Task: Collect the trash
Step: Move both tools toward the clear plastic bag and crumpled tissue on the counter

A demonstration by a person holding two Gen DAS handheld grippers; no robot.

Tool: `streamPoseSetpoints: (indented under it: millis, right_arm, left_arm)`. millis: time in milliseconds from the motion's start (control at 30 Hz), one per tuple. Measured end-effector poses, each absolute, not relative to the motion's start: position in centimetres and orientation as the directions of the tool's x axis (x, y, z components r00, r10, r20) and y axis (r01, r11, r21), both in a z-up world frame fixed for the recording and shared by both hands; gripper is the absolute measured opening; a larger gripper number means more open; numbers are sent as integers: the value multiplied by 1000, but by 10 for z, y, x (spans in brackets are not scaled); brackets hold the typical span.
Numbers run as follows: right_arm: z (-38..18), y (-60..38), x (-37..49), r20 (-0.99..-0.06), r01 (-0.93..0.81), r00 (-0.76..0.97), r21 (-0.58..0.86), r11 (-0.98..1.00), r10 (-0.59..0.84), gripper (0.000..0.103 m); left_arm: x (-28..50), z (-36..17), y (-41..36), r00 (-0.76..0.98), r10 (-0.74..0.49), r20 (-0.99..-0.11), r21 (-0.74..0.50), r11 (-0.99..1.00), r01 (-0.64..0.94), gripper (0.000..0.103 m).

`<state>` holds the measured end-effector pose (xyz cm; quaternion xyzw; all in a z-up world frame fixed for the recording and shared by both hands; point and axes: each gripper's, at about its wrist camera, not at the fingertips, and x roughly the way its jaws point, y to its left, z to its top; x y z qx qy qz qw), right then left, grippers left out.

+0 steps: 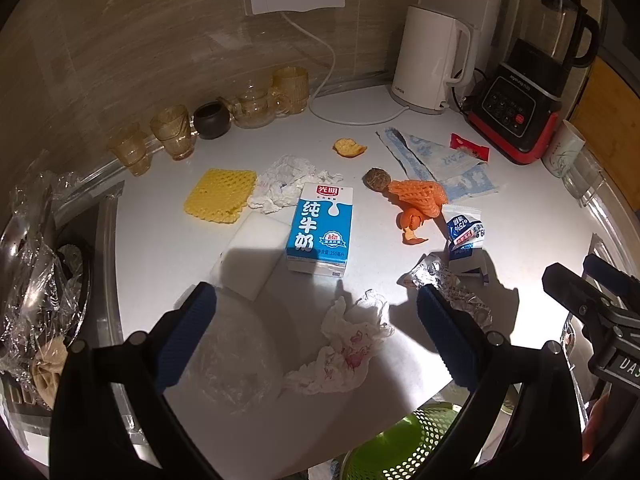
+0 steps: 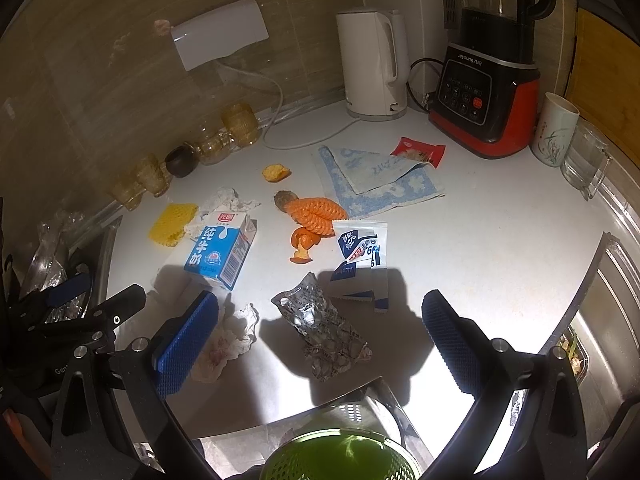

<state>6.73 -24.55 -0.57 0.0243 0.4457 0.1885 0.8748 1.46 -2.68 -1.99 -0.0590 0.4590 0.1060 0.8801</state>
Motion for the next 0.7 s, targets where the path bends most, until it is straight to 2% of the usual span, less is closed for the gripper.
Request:
streamPoseSetpoints:
  millis: [700]
  right_arm:
    - [-6, -246, 69, -773, -313, 528, 207, 927, 351, 101]
  left_arm:
    - [18, -21, -32, 558, 133, -819, -7, 971, -241, 96]
